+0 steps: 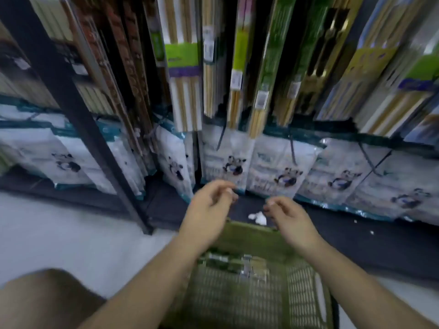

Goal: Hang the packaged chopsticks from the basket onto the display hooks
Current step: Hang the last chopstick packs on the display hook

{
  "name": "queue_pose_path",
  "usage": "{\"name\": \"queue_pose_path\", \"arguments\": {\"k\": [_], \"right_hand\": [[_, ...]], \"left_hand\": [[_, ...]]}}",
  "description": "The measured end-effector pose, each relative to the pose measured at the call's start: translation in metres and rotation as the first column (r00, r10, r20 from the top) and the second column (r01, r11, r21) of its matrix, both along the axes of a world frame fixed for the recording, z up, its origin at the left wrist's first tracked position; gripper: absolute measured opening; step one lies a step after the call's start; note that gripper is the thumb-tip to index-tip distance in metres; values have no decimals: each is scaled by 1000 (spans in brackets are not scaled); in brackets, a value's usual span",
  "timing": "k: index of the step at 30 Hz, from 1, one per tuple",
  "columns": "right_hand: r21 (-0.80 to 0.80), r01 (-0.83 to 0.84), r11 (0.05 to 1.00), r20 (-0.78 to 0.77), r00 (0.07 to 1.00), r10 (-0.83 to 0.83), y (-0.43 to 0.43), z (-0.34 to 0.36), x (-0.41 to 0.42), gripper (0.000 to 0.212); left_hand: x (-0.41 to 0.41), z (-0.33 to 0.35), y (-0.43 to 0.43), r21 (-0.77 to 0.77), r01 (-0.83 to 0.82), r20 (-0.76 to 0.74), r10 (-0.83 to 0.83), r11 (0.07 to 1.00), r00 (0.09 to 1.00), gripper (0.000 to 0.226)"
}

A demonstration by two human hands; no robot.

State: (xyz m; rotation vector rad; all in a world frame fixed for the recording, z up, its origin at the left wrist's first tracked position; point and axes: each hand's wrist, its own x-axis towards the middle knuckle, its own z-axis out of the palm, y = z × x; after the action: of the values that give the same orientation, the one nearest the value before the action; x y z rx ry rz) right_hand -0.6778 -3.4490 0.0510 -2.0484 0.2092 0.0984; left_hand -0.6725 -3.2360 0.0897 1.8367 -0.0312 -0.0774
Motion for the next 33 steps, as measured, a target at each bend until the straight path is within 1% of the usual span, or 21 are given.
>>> {"name": "queue_pose_path", "arguments": {"k": [2, 3, 5, 6, 9, 10, 11, 13, 15, 18, 22, 25, 29, 31, 33], "right_hand": [[-93, -51, 994, -75, 996, 44, 13, -47, -9, 12], [-134, -84, 987, -122, 990, 68, 18, -72, -14, 10], [-193, -168, 967, -244, 962, 119, 28, -122, -22, 14], [-217, -221, 951, -311, 939, 147, 32, -145, -28, 17], [-259, -385, 886, -470, 852, 232, 39, -208, -49, 23], [-268, -436, 859, -513, 819, 255, 40, -226, -56, 25], [-274, -480, 833, -552, 788, 272, 41, -241, -62, 29], [-294, -538, 790, -607, 743, 281, 41, -262, -67, 38], [-361, -563, 743, -595, 753, 282, 38, -277, -62, 47], [-460, -568, 683, -529, 793, 303, 37, -291, -43, 55], [-540, -606, 584, -504, 788, 352, 41, -309, -19, 47], [-605, -606, 516, -508, 793, 336, 46, -318, -11, 50], [-615, -632, 471, -525, 774, 353, 47, -326, -8, 51], [-626, -650, 432, -540, 760, 361, 47, -327, -6, 44], [-628, -674, 389, -574, 739, 353, 49, -326, 0, 31]], "left_hand": [[-1, -44, 28, 149, -79, -101, 94, 986, 990, 14], [-3, -66, 40, 246, -101, -141, 138, 964, 980, 18], [-9, -106, 63, 456, -111, -183, 216, 883, 959, 35], [-14, -121, 71, 533, -99, -210, 245, 840, 947, 42], [-28, -158, 87, 629, -40, -313, 299, 777, 902, 56], [-32, -168, 92, 647, -11, -346, 307, 763, 887, 55], [-36, -177, 96, 652, 17, -377, 304, 758, 875, 52], [-44, -191, 101, 625, 56, -421, 277, 778, 864, 43], [-52, -201, 104, 595, 27, -407, 272, 803, 872, 37], [-56, -206, 103, 573, -48, -368, 309, 818, 877, 37], [-55, -209, 103, 550, -81, -357, 322, 831, 877, 38], [-54, -213, 103, 559, -90, -334, 323, 824, 885, 35], [-53, -217, 104, 565, -101, -316, 328, 819, 890, 34], [-53, -218, 104, 567, -103, -314, 330, 817, 890, 34], [-53, -217, 104, 561, -101, -317, 326, 822, 891, 33]]}}
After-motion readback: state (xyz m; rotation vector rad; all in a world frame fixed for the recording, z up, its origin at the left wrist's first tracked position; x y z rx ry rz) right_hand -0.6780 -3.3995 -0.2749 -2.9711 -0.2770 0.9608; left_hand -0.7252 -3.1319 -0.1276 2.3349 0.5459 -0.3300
